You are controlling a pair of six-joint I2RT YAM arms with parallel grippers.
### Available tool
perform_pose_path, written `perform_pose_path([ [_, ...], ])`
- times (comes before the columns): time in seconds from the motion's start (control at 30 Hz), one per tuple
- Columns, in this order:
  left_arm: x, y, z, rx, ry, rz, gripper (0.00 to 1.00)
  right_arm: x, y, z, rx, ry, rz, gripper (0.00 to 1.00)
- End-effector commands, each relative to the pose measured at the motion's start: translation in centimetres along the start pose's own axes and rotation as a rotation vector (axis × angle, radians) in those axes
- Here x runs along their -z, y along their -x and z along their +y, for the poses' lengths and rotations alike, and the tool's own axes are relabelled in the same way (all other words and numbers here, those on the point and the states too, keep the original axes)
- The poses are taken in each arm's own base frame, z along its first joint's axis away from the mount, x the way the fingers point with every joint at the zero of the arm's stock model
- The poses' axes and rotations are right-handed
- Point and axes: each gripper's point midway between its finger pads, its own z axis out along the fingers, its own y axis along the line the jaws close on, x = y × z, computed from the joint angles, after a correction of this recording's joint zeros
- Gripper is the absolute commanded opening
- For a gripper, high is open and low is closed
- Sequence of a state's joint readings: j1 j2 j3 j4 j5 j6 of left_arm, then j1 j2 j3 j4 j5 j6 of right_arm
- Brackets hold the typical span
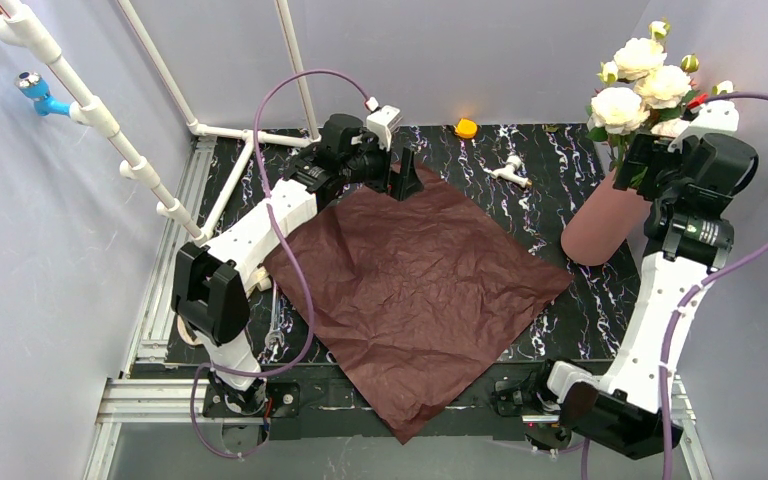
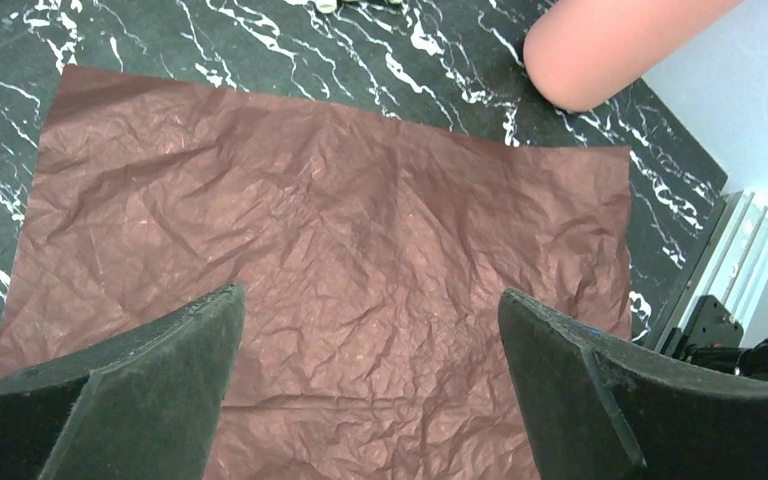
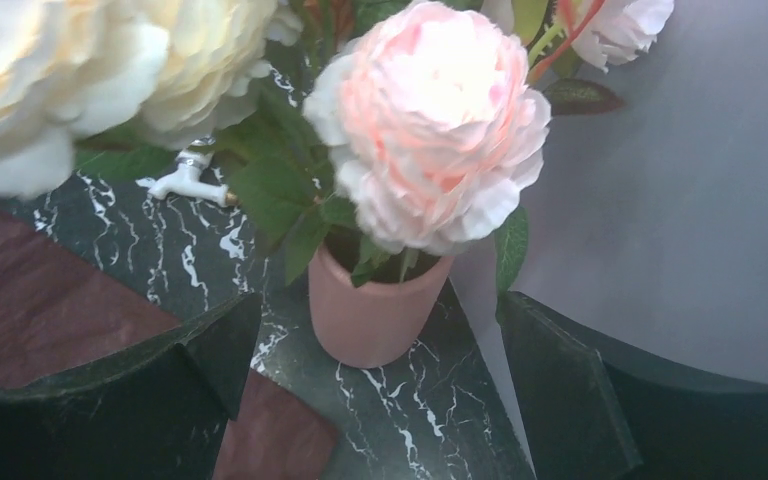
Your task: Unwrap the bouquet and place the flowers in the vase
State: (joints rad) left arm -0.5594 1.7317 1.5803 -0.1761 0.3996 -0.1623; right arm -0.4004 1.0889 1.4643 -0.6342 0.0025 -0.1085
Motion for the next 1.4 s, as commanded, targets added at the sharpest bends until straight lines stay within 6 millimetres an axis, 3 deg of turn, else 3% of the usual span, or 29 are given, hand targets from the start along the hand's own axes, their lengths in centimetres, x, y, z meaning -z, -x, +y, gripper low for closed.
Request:
perform_pose_path([
  [0.0,2.3,1.2,-0.9,-0.062,-0.011,-0.059,0.98,3.4,1.7,0.9,-0.004,0.046,-0.062,0.98],
  [0.17,3.1,0.3,-0.8,-0.061,0.009,-0.050,0.98,5.4,-0.9,2.7,0.031,0.146,0.021,0.98],
  [0.43,4.7,-2.0,0.0,0.031,0.096,0.008,0.98,7.5,-8.1,7.2,0.147,0.480,0.285,0.99],
  [0.6,6.6,-2.8,0.7,0.018,0.167,0.003,0.98,7.9,-11.2,8.6,0.195,0.629,0.401,0.99],
  [0.73,8.1,-4.7,1.0,0.013,0.197,0.042,0.98,8.0,-13.9,8.8,0.273,0.694,0.500,0.98],
  [0.83,9.0,-6.1,0.9,0.028,0.197,0.053,0.98,7.9,-15.5,10.1,0.323,0.732,0.555,0.98],
  [1.03,11.6,-8.0,2.0,0.046,0.226,0.077,0.98,7.6,-16.6,14.0,0.412,0.811,0.564,0.98],
  [1.2,15.4,-10.1,3.7,-0.011,0.290,0.156,0.98,8.0,-17.0,17.6,0.574,0.896,0.538,0.98],
  [1.37,19.5,-14.0,4.5,-0.045,0.388,0.347,0.98,8.0,-16.4,21.0,0.690,0.923,0.434,0.99],
])
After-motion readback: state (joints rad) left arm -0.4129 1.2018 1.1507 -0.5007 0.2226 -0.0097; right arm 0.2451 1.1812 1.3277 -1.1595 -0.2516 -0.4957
